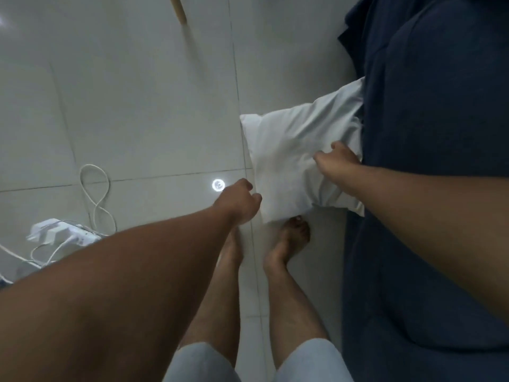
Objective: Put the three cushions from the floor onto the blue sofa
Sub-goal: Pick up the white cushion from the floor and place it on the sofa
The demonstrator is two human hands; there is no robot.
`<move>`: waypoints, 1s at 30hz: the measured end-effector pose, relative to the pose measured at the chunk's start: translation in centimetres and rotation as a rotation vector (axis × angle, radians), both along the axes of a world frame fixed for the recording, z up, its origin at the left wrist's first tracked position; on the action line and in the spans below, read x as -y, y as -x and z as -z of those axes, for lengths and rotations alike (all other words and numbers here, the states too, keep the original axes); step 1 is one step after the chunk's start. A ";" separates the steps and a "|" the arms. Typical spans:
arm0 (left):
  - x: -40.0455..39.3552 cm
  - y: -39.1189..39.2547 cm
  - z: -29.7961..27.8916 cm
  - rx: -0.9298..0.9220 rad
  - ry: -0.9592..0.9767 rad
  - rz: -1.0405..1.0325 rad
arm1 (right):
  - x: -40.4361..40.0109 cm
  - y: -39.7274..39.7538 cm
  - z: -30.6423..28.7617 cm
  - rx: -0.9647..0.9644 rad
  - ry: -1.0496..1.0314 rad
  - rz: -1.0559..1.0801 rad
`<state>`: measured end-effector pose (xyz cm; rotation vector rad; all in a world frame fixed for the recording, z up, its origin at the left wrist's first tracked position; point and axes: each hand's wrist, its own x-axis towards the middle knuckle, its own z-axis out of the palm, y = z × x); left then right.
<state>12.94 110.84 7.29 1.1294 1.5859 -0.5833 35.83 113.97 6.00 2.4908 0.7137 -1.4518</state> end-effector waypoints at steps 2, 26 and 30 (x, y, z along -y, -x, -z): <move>-0.7 -0.3 3.0 -0.014 -0.007 -0.028 | -0.4 -0.6 2.4 0.023 0.014 0.021; -4.8 1.6 18.4 0.058 0.096 -0.848 | 5.2 -3.2 15.6 -0.200 0.061 0.519; -5.2 3.9 16.8 0.024 0.041 -0.864 | 5.5 -2.6 14.6 -0.106 -0.015 0.349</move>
